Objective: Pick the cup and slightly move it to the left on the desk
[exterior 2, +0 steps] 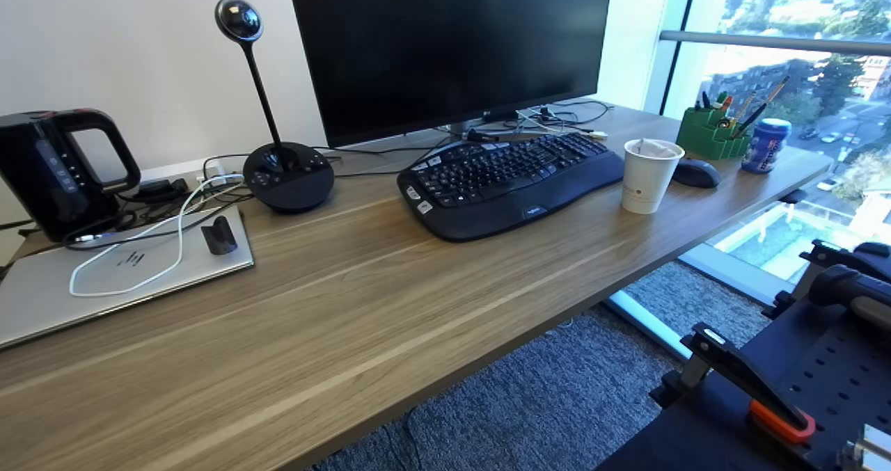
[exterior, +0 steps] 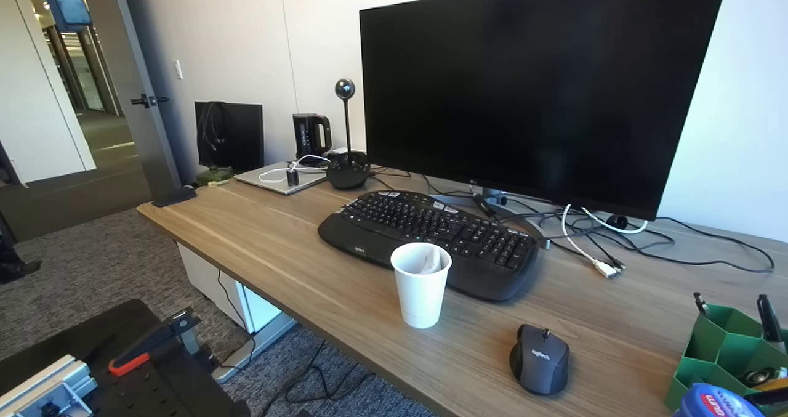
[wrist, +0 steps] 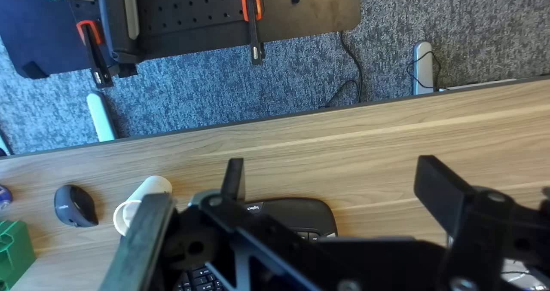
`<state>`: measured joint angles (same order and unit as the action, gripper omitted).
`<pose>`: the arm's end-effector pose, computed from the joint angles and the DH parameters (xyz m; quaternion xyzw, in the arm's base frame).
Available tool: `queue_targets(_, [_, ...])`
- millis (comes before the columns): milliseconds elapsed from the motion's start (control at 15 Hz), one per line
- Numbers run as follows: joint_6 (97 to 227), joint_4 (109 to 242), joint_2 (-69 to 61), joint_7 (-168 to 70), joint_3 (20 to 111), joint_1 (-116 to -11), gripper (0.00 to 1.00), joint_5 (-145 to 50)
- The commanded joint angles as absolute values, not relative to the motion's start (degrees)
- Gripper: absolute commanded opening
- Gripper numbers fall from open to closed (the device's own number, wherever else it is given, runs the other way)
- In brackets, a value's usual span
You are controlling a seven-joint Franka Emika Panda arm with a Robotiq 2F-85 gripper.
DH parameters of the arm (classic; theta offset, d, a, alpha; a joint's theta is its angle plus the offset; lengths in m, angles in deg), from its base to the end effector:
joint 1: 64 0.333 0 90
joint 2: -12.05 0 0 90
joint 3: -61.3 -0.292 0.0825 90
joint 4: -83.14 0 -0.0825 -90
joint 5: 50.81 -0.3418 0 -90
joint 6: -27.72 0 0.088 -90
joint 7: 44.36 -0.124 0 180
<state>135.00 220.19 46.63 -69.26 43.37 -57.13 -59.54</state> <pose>0.3145 0.1727 0.4986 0.9984 -0.0448 0.0351 0.0005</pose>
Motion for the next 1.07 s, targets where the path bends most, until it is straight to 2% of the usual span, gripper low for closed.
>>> queue_targets(0, [134.87,220.06,46.52,-69.46,43.72,-56.72,1.0,-59.29])
queue_targets(1000, [134.73,220.73,46.53,-69.59,44.06,-57.85,1.0,-57.46])
